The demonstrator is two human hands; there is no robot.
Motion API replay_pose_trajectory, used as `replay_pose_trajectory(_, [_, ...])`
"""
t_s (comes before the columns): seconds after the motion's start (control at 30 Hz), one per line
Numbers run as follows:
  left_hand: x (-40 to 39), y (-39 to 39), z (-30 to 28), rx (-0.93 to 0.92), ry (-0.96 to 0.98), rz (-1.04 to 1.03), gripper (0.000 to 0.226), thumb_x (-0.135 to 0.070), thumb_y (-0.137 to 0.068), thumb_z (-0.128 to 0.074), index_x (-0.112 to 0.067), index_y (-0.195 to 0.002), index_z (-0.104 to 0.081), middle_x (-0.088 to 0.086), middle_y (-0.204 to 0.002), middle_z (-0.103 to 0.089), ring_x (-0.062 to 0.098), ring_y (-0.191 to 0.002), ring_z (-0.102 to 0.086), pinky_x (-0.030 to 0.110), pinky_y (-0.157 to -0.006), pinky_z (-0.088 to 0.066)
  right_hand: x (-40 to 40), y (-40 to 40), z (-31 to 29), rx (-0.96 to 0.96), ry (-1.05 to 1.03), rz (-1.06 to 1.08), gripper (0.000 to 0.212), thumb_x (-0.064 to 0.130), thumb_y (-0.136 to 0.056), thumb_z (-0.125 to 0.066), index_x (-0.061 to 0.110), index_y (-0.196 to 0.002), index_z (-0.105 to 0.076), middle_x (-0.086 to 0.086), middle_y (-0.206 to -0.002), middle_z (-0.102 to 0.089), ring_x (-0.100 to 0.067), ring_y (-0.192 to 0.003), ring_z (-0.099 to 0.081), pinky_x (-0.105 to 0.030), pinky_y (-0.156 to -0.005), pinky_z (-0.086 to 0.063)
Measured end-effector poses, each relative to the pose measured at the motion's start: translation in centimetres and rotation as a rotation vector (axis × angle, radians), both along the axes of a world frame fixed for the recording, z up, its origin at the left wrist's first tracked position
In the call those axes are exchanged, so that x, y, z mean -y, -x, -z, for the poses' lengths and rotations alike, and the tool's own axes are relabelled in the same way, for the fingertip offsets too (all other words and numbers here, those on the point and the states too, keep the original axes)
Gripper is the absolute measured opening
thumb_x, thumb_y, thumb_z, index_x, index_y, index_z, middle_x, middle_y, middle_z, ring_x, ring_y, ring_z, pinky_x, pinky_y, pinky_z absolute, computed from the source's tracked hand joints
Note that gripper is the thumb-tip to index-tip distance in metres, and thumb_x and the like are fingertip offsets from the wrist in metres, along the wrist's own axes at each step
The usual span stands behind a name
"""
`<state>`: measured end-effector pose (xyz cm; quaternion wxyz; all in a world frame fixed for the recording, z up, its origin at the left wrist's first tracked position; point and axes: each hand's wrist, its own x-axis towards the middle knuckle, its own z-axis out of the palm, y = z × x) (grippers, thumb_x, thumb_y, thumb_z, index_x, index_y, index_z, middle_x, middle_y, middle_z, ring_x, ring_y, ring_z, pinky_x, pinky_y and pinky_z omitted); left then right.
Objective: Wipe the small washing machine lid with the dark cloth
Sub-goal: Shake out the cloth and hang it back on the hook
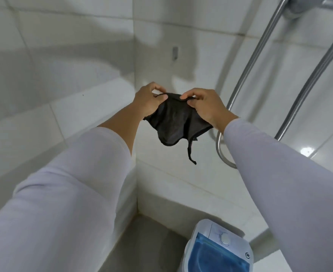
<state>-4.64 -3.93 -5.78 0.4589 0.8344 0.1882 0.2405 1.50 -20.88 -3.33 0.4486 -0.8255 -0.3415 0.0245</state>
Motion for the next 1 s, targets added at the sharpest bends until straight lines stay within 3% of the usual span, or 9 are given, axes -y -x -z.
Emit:
replay_pose_trajectory(0.13, [-1.3,-1.4,-4.4,0.073,-0.002,-0.066,0.007,-0.026,-0.092,-0.059,-0.027,-0.097,-0.054,-0.003,-0.099,-0.060,0.015,-0.093,-0.057,0.026,-0.076,-0.042,-2.2,-1.0,-4.2,0.114,0.009,0.083,0.033,0.005,-0.092,-0.047,0.018,-0.105,-0.074,0.004,-0.114,-0.070,-0.008,-0.103,-0.058,-0.007,-0.089,-0.037])
replay_pose_trajectory(0.2, [-2.0,-2.4,-5.9,0.108,-0.027,-0.085,0.006,-0.022,-0.092,-0.060,-0.024,-0.095,-0.055,-0.008,-0.094,-0.059,0.008,-0.088,-0.057,0.022,-0.077,-0.041,-3.3,-1.6,-5.5,0.210,0.063,0.117,0.035,0.005,-0.094,-0.044,0.017,-0.110,-0.072,0.000,-0.122,-0.068,-0.014,-0.113,-0.059,-0.003,-0.091,-0.031])
replay_pose_trajectory(0.3, [-3.1,-4.2,-7.2,0.151,-0.054,-0.124,0.005,-0.018,-0.091,-0.062,-0.021,-0.092,-0.057,-0.013,-0.086,-0.057,-0.001,-0.074,-0.053,0.010,-0.071,-0.036,-4.9,-3.0,-6.4,0.372,0.199,0.147,0.038,0.008,-0.096,-0.040,0.021,-0.120,-0.067,-0.010,-0.118,-0.065,-0.028,-0.108,-0.059,-0.015,-0.087,-0.036])
replay_pose_trajectory(0.47, [-4.7,-7.2,-7.1,0.202,-0.062,-0.187,0.004,-0.018,-0.088,-0.065,-0.014,-0.091,-0.065,-0.012,-0.079,-0.060,0.006,-0.078,-0.055,-0.006,-0.062,-0.035,-6.9,-4.7,-6.2,0.506,0.362,0.190,0.044,0.010,-0.097,-0.036,0.027,-0.133,-0.055,-0.017,-0.111,-0.057,-0.038,-0.100,-0.057,-0.033,-0.086,-0.044])
replay_pose_trajectory(0.53, [-5.0,-8.0,-6.8,0.201,-0.071,-0.195,0.004,-0.019,-0.089,-0.064,-0.015,-0.088,-0.065,-0.013,-0.077,-0.061,0.006,-0.079,-0.055,-0.003,-0.062,-0.036,-7.5,-5.0,-5.8,0.516,0.376,0.211,0.046,0.008,-0.096,-0.036,0.026,-0.135,-0.053,-0.017,-0.112,-0.057,-0.038,-0.099,-0.058,-0.034,-0.086,-0.045])
replay_pose_trajectory(0.63, [-4.9,-8.8,-6.2,0.203,-0.077,-0.229,0.011,-0.020,-0.089,-0.064,-0.010,-0.092,-0.068,-0.003,-0.089,-0.069,0.007,-0.080,-0.055,0.009,-0.071,-0.035,-8.1,-5.4,-5.3,0.497,0.349,0.241,0.047,0.007,-0.094,-0.036,0.024,-0.133,-0.055,-0.016,-0.114,-0.060,-0.038,-0.100,-0.059,-0.037,-0.087,-0.048])
replay_pose_trajectory(0.8, [-3.7,-8.9,-3.9,0.190,0.026,-0.216,0.007,-0.019,-0.090,-0.063,-0.013,-0.090,-0.066,-0.004,-0.087,-0.067,0.008,-0.079,-0.057,0.016,-0.076,-0.042,-8.9,-5.6,-3.4,0.341,0.149,0.266,0.045,0.006,-0.091,-0.038,0.019,-0.127,-0.062,-0.006,-0.118,-0.070,-0.029,-0.100,-0.064,-0.030,-0.088,-0.051])
replay_pose_trajectory(0.9, [-2.1,-8.9,-2.9,0.210,0.161,-0.207,0.010,-0.019,-0.091,-0.060,-0.012,-0.095,-0.067,-0.001,-0.093,-0.071,0.008,-0.081,-0.059,0.010,-0.071,-0.041,-8.9,-5.1,-2.1,0.212,0.030,0.243,0.045,0.006,-0.093,-0.038,0.021,-0.129,-0.059,-0.009,-0.102,-0.073,-0.020,-0.076,-0.058,-0.022,-0.073,-0.047])
replay_pose_trajectory(1.0, [-1.0,-8.5,-2.4,0.227,0.237,-0.207,0.013,-0.020,-0.092,-0.057,-0.015,-0.098,-0.067,-0.008,-0.091,-0.067,0.006,-0.081,-0.057,0.001,-0.062,-0.039,-8.7,-4.7,-1.2,0.178,-0.005,0.213,0.048,0.005,-0.094,-0.036,0.022,-0.135,-0.053,-0.010,-0.100,-0.071,-0.017,-0.074,-0.056,-0.018,-0.071,-0.044])
